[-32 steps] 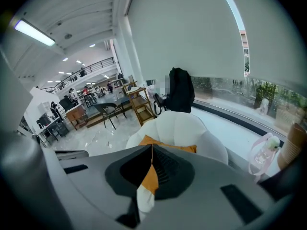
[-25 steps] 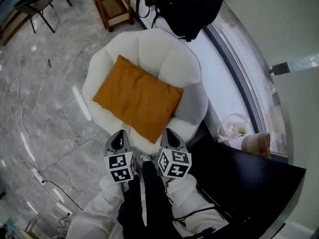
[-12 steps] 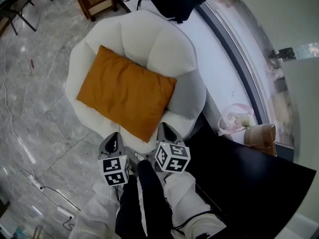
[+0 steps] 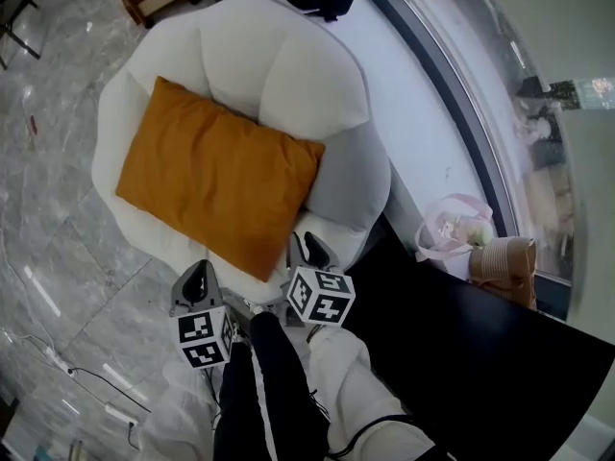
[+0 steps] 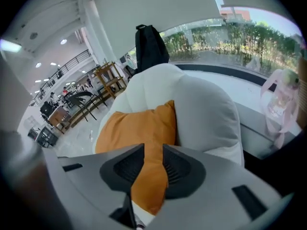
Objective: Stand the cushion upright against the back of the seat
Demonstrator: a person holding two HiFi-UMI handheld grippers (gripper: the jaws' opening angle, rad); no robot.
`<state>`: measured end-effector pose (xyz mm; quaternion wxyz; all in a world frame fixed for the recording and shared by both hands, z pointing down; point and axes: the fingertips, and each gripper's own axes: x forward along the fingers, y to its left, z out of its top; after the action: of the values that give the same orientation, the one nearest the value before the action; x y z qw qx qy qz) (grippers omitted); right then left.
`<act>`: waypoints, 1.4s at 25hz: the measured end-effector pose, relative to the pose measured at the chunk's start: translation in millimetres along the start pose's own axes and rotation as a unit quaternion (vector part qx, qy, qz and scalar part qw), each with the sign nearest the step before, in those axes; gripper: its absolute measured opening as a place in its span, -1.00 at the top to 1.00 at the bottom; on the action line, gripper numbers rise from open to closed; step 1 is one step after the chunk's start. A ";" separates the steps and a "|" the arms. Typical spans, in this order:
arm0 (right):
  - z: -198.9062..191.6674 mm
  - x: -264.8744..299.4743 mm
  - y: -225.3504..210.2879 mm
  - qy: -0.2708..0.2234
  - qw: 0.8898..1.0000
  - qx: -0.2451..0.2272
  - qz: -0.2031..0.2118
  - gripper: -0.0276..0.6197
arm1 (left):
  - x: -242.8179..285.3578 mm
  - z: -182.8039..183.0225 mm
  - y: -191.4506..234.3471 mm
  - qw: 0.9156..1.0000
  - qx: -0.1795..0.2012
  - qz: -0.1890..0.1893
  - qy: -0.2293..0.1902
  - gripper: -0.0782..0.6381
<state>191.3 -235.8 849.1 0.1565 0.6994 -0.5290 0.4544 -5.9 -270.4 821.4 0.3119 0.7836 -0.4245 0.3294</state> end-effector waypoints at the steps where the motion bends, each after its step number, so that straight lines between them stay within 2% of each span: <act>1: -3.9 5.9 -3.0 0.007 1.000 0.005 0.006 0.43 | 2.8 -0.9 0.4 1.000 -0.001 0.001 0.000 0.79; 3: -11.0 17.9 -8.6 0.021 1.000 0.009 0.019 0.38 | 8.1 -2.3 1.6 1.000 -0.005 0.003 0.001 0.79; 7: -20.9 40.9 -19.3 0.045 0.998 0.008 0.039 0.12 | 16.5 -4.7 5.1 1.000 -0.013 0.013 0.008 0.79; 10: -24.2 55.6 -20.4 0.059 0.997 0.000 0.054 0.04 | 20.5 -5.4 8.6 0.999 -0.027 0.023 0.010 0.79; 15: -35.6 76.6 -19.1 0.083 0.994 0.004 0.076 0.02 | 25.1 -7.9 5.5 0.999 -0.029 0.028 0.015 0.79; 28: -64.5 118.6 -23.9 0.138 0.982 0.065 0.114 -0.02 | 32.9 -16.4 1.6 0.999 -0.028 0.023 0.028 0.79; 35: -66.1 122.5 -19.9 0.132 0.982 0.060 0.121 0.01 | 33.7 -20.9 -0.6 0.999 -0.029 0.020 0.031 0.79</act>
<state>181.1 -255.0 988.0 0.1270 0.5721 -0.5561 0.5893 3.6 -269.6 860.0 0.3410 0.7545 -0.4400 0.3475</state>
